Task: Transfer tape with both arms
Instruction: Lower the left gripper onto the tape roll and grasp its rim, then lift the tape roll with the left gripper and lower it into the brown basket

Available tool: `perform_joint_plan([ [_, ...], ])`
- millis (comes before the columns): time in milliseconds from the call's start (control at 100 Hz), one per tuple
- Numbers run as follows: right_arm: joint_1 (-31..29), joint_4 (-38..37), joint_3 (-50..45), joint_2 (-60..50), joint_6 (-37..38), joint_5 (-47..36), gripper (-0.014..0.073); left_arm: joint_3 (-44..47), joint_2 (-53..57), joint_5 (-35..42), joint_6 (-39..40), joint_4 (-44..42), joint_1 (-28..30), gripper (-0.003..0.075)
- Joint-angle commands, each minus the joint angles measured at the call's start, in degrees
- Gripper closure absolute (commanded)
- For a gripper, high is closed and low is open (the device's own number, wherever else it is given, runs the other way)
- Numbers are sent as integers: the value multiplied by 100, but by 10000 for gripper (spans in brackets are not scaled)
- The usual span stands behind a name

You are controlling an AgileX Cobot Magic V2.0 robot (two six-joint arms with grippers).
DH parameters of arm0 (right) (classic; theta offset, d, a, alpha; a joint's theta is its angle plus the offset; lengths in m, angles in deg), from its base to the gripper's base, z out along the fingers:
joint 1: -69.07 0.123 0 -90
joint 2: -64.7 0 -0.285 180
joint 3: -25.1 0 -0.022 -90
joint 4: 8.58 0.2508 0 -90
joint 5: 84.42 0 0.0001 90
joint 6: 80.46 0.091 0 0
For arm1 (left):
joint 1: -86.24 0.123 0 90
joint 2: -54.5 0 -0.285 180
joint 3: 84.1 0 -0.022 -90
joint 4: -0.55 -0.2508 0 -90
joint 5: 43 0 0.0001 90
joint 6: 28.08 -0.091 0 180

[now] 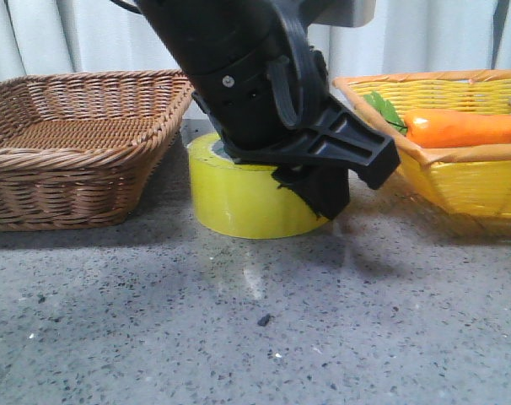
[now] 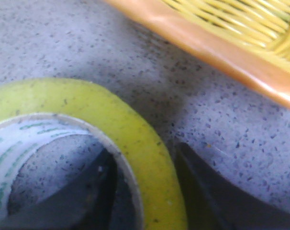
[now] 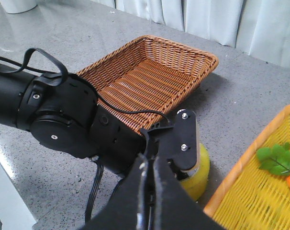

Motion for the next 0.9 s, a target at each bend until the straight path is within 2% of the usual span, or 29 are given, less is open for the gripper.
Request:
perform_joint_plan([
  [0, 0, -45, 131, -36, -26, -402, 656, -156, 239, 224, 18, -22, -30, 622],
  [140, 0, -45, 131, -36, -26, -394, 656, -156, 239, 247, 18, -64, -30, 742],
  [390, 0, -45, 131, -36, -26, -314, 656, -480, 412, -25, 18, -86, -30, 741],
  [560, 0, -45, 131, -36, -26, -239, 656, -876, 867, -502, 18, -595, -30, 741],
  [720, 0, -45, 131, -36, -26, -239, 656, -975, 1557, -432, 18, -1044, -19, 741],
  [890, 0, -45, 131, -36, -26, -239, 656, -975, 2115, -950, 18, -1118, 442, 741],
])
